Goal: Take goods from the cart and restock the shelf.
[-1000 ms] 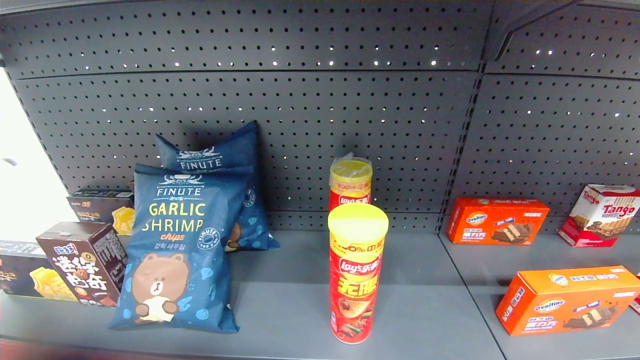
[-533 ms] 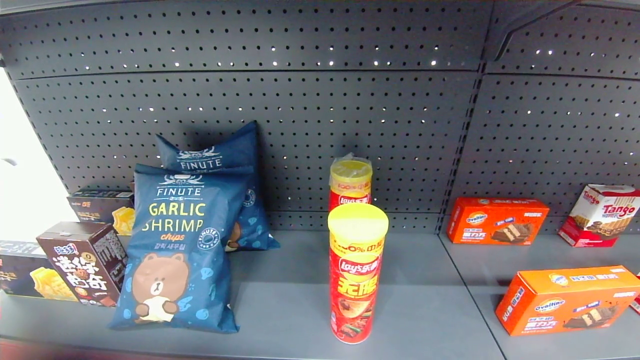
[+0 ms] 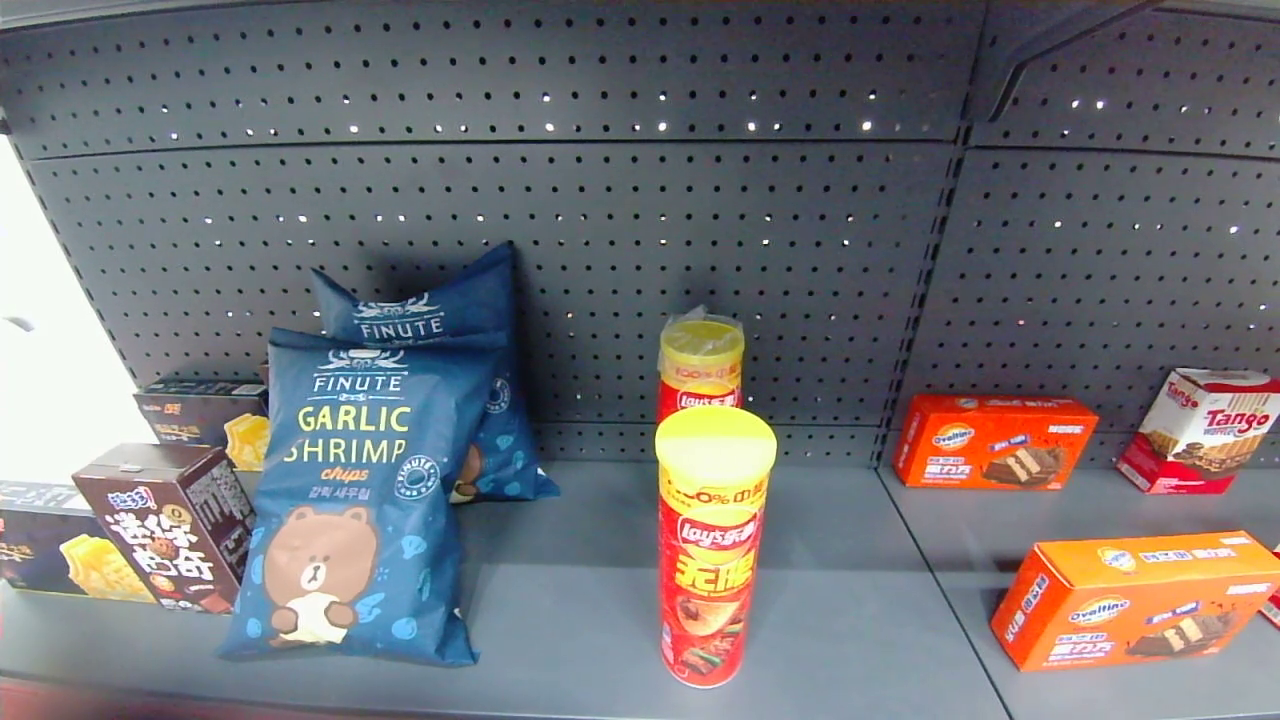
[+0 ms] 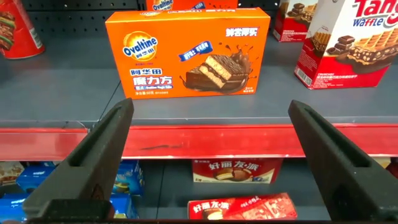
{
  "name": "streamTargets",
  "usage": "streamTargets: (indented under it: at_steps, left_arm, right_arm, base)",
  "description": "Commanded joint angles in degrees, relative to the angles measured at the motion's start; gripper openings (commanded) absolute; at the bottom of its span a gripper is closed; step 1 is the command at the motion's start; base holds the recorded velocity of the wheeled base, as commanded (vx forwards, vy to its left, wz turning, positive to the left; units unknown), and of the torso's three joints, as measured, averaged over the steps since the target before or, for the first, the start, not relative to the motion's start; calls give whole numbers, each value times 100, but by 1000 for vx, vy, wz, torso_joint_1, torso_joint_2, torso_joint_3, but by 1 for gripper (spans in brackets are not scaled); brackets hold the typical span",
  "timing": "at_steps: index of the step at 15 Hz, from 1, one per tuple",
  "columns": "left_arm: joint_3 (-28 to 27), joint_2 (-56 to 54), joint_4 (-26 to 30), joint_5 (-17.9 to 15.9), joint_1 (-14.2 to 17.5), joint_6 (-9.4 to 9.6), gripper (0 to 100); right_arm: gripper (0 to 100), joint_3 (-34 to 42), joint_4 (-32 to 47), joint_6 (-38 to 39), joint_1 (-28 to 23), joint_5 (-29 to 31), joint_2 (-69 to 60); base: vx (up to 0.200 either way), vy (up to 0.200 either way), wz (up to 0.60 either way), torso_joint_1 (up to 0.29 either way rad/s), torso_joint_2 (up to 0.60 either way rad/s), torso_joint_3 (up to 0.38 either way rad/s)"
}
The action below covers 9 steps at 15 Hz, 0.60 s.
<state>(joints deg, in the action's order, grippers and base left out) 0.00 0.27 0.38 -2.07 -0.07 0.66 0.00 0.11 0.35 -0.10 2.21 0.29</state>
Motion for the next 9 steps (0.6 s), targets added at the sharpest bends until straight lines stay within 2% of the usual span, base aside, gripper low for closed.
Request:
streamTargets:
  at_steps: [1,9]
  left_arm:
    - [0,-27,-3,128,-1,-57,100]
    - [0,-27,-20,119,-1,-31,100]
  right_arm:
    - [100,0,-2,0,1,-1,6]
    - [100,0,-2,-18,1,-89,6]
  base:
    - [0,0,0,0,0,0]
    - [0,0,0,0,0,0]
